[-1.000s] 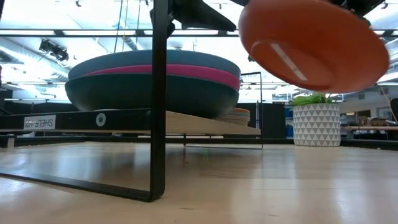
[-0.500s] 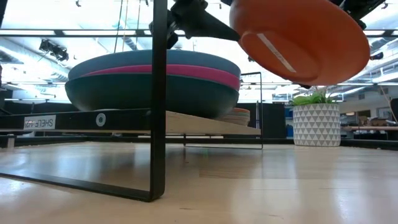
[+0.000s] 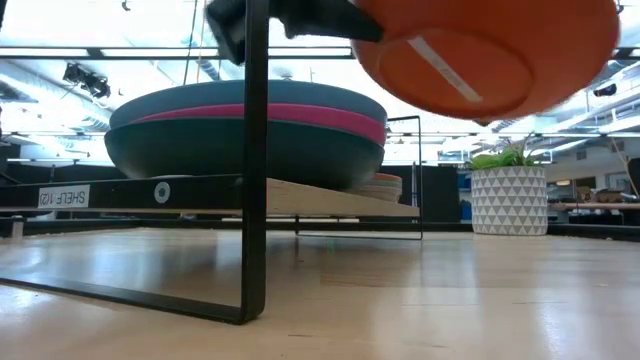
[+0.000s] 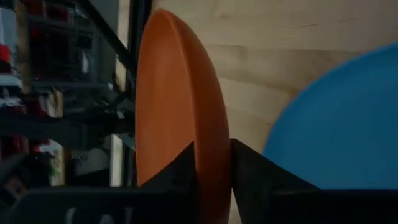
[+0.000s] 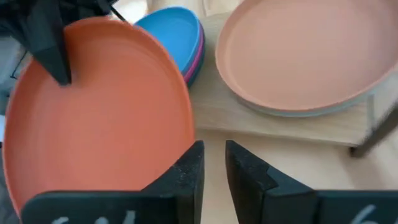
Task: Place and stack plates onto a shelf
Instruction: Stack the orange plate on top of the blue plate
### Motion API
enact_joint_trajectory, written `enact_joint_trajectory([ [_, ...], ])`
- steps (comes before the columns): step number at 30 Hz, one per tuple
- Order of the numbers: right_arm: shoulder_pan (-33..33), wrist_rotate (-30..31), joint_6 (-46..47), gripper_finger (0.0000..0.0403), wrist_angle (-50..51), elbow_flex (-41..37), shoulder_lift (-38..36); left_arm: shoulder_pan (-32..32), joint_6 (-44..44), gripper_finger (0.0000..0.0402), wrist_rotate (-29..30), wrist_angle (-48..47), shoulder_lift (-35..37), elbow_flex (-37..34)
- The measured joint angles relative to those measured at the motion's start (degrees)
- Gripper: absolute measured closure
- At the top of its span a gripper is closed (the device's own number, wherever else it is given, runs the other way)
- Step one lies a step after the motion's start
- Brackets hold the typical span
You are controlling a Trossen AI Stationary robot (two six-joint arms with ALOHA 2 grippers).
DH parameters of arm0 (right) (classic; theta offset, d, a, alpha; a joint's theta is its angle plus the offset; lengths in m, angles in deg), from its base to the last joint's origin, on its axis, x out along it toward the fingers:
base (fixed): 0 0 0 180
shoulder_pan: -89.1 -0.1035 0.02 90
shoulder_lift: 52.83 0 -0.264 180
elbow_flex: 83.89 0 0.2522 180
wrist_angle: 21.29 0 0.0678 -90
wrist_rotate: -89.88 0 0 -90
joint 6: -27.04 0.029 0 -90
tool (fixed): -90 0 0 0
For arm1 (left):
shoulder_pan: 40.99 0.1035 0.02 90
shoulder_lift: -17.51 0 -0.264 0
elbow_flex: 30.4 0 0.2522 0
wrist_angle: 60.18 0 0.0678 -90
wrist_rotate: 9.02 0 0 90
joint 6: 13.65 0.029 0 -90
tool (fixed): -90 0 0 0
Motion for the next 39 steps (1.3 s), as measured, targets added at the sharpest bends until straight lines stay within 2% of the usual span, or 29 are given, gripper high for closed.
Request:
enact_joint_trajectory([
  [6,0.9,5.7,-3.0,0.0329,8.3,4.6,-4.5,-1.5,-11.7,0.0347,0.9,-5.8,3.8,0.0],
  [10,0.9,9.5,-3.8,0.0329,10.8,4.9,-9.0,-3.2,-24.2,0.0357,1.5,-8.6,7.8,0.0],
  [17,0.9,12.3,-4.0,0.0329,12.8,4.9,-13.5,-5.3,-54.0,0.0359,2.2,-13.5,13.9,0.0],
  [24,0.8,13.3,-5.3,0.0329,11.7,4.3,-13.4,-4.6,-85.5,0.0360,4.0,-14.8,15.8,0.5],
  [27,0.8,14.1,-6.2,0.0329,9.9,2.5,-12.8,-3.3,-96.6,0.0360,3.8,-20.1,15.0,3.3],
  [30,0.8,14.3,-7.0,0.0329,7.9,1.4,-12.5,-2.4,-103.2,0.0360,3.8,-24.9,13.9,7.0],
  [36,0.3,15.3,-9.5,0.0329,7.3,1.3,-12.7,-2.0,-110.3,0.0360,2.3,-31.8,8.6,18.8],
  [39,-0.6,17.7,-10.2,0.0329,7.2,1.3,-12.6,-2.8,-112.1,0.0360,2.1,-40.0,3.6,25.8],
])
